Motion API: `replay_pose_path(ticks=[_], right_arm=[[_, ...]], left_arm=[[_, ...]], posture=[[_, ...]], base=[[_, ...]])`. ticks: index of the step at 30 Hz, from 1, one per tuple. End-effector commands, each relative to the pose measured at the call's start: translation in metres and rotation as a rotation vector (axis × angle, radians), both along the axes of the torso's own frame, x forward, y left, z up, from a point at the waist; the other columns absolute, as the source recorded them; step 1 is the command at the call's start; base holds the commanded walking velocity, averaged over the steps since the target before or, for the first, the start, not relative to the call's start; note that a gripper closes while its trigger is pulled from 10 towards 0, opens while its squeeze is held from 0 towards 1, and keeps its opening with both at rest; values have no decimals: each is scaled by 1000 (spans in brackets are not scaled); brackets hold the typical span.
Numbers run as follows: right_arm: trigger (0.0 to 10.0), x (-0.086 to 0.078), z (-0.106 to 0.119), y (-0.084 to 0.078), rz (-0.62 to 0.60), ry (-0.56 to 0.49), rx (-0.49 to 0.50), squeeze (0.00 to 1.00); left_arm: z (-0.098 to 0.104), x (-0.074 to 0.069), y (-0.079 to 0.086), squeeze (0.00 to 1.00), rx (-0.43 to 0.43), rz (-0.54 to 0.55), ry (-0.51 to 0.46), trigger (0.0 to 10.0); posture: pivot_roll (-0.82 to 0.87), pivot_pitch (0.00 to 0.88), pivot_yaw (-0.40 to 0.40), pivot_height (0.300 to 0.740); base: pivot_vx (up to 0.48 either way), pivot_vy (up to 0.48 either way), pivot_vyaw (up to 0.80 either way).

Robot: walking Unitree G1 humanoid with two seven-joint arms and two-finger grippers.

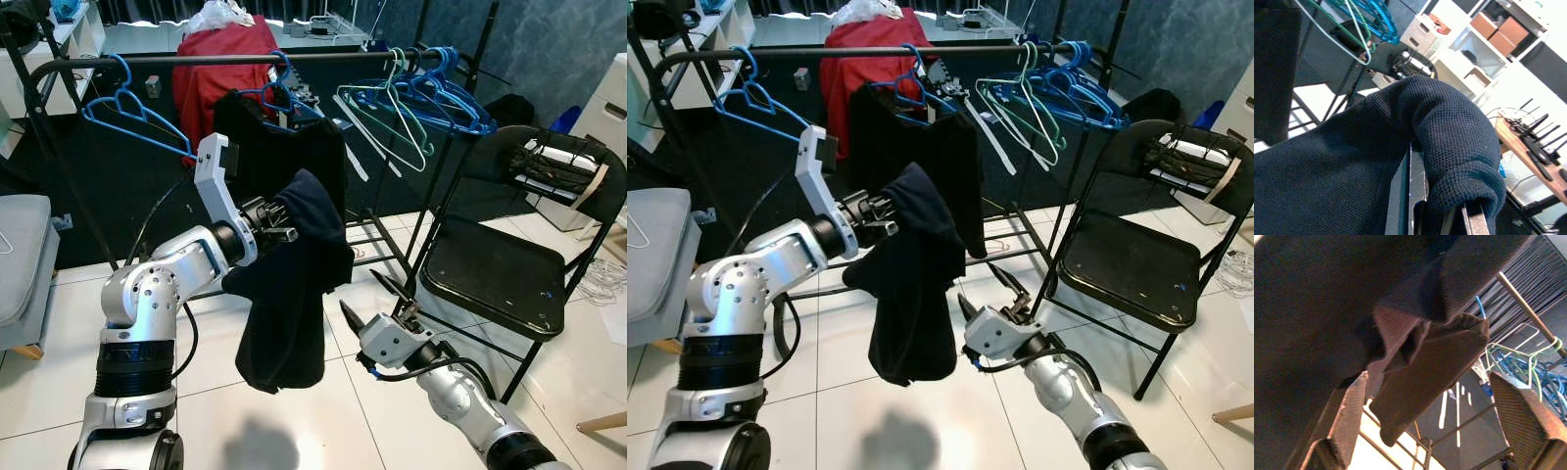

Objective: Hang hanger

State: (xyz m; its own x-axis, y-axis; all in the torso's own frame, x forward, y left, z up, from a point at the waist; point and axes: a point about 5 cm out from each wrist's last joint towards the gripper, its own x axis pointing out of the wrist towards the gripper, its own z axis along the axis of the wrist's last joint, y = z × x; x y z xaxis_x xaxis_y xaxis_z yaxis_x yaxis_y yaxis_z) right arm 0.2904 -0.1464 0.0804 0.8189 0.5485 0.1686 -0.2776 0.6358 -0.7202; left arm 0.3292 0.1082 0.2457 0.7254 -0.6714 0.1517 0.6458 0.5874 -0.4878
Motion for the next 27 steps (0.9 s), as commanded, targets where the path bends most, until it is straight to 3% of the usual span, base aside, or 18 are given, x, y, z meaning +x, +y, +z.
replay_pose_path(ticks=[1,8,9,10,11,18,21,27], right_arm=[[10000,-7,-12,2,1,28,-17,1000],[10000,-1,-15,0,-56,3,-50,1000],[10000,1,-15,0,-58,3,-57,463],[10000,1,-15,0,-58,3,-57,463],[10000,2,-14,0,-57,-4,-63,0],[10000,11,-2,0,-54,-66,-91,0],[10000,20,13,-3,-52,-119,-93,0],[10000,24,25,-4,-49,-193,-80,0]], left_arm=[[14,-4,-6,0,-39,-60,-50,10000],[19,-8,-11,0,-72,-109,-57,10000],[21,-9,-12,0,-85,-124,-59,10000],[21,-9,-12,0,-85,-124,-59,10000],[23,-11,-14,0,-96,-140,-64,10000],[27,-18,-20,0,-115,-208,-90,10000],[30,-23,-22,0,-128,-245,-112,10000],[29,-25,-21,0,-126,-254,-109,10000]], posture=[[-118,83,-26,740],[-113,86,-27,740],[-111,87,-29,740],[-111,87,-29,740],[-108,87,-30,740],[-110,89,-25,740],[-107,91,-26,740],[-110,95,-28,740]], base=[[0,0,0],[0,0,0],[0,0,0],[0,0,0],[0,0,0],[0,0,0],[0,0,0],[0,0,0]])
